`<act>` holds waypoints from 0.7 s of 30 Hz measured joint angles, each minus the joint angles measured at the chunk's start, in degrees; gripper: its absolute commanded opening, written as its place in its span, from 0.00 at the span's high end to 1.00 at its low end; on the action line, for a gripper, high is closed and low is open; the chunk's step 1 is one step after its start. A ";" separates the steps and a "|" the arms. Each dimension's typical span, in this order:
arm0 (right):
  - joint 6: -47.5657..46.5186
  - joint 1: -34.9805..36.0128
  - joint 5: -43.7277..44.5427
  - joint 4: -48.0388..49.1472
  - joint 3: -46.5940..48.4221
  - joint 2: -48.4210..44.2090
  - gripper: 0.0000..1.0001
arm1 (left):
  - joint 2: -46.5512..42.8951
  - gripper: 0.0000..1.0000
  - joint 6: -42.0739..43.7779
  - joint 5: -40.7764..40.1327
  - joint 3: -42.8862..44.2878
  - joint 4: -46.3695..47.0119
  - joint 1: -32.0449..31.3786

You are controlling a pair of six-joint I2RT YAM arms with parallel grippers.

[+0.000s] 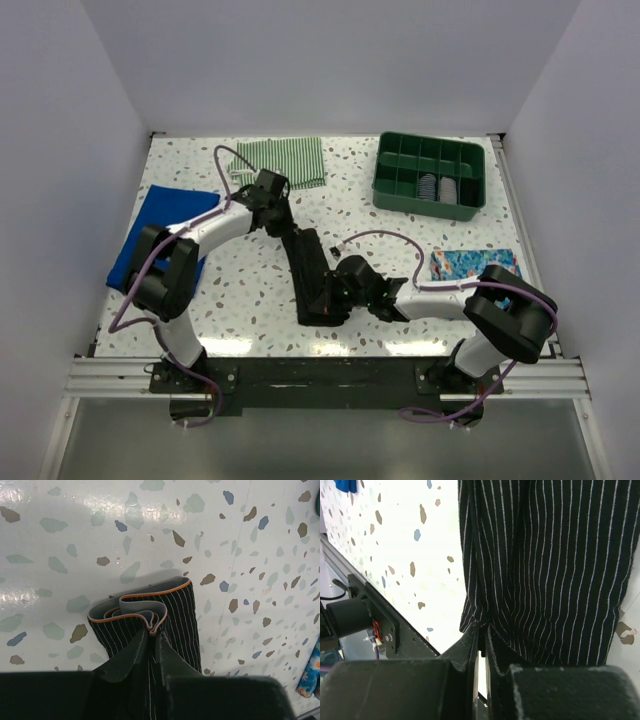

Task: Roll the underwear
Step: Fold the underwear at the center of the board.

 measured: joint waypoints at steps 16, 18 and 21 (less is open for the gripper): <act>3.21 -0.48 2.38 2.97 -2.23 0.00 0.78 | 5.42 0.92 -0.85 2.45 5.09 -0.96 -0.90; 3.30 -0.48 2.71 2.89 -2.23 0.00 0.71 | 5.42 0.83 -0.83 2.89 5.29 -0.96 -0.90; 3.23 -0.48 3.43 2.03 -2.23 -0.20 0.64 | 5.42 0.73 -0.76 3.69 5.40 -0.70 -0.92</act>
